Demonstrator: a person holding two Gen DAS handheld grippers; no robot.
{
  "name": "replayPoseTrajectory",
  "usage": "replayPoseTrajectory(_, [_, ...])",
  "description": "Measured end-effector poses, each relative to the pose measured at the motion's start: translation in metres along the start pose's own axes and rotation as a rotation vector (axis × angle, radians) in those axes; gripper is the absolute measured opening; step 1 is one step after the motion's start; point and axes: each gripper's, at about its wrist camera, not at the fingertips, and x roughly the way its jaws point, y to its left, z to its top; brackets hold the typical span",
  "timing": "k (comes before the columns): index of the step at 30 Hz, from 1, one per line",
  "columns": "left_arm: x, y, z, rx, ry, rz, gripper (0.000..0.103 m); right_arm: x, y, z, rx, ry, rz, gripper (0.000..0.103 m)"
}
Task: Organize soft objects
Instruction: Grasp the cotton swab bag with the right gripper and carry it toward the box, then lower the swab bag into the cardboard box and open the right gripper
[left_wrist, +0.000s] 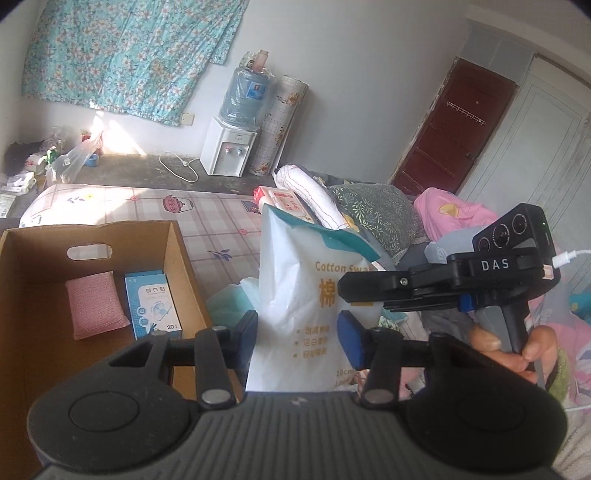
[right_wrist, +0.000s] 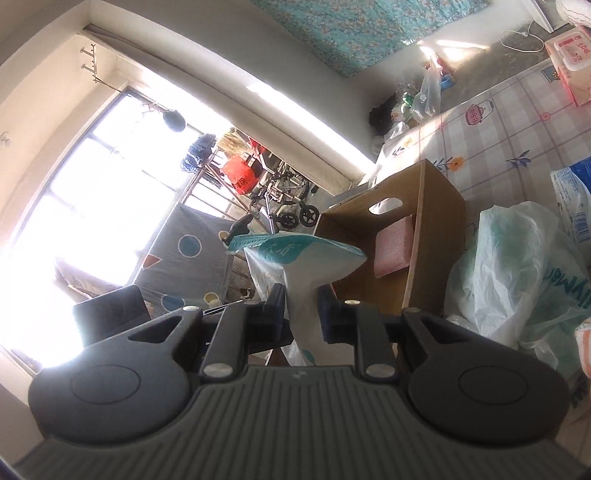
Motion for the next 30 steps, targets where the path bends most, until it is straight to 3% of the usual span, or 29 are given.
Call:
replayPoseTrajectory(7, [-0.04, 0.055, -0.008, -0.133, -0.054, 0.122, 0.049, 0.083, 0.034, 0.011, -0.011, 0.125, 0.028, 0.018])
replayPoseTrajectory(13, [-0.044, 0.113, -0.004, -0.269, -0.064, 0.229, 0.049, 0.167, 0.034, 0.031, 0.038, 0.219, 0.011, 0.018])
replayPoseTrajectory(19, [-0.035, 0.168, 0.003, -0.355, -0.094, 0.358, 0.048, 0.261, 0.002, 0.055, 0.11, 0.285, -0.095, 0.018])
replayPoseTrajectory(30, [-0.036, 0.197, -0.008, -0.366, -0.08, 0.374, 0.048, 0.391, -0.077, 0.066, 0.251, 0.334, -0.281, 0.018])
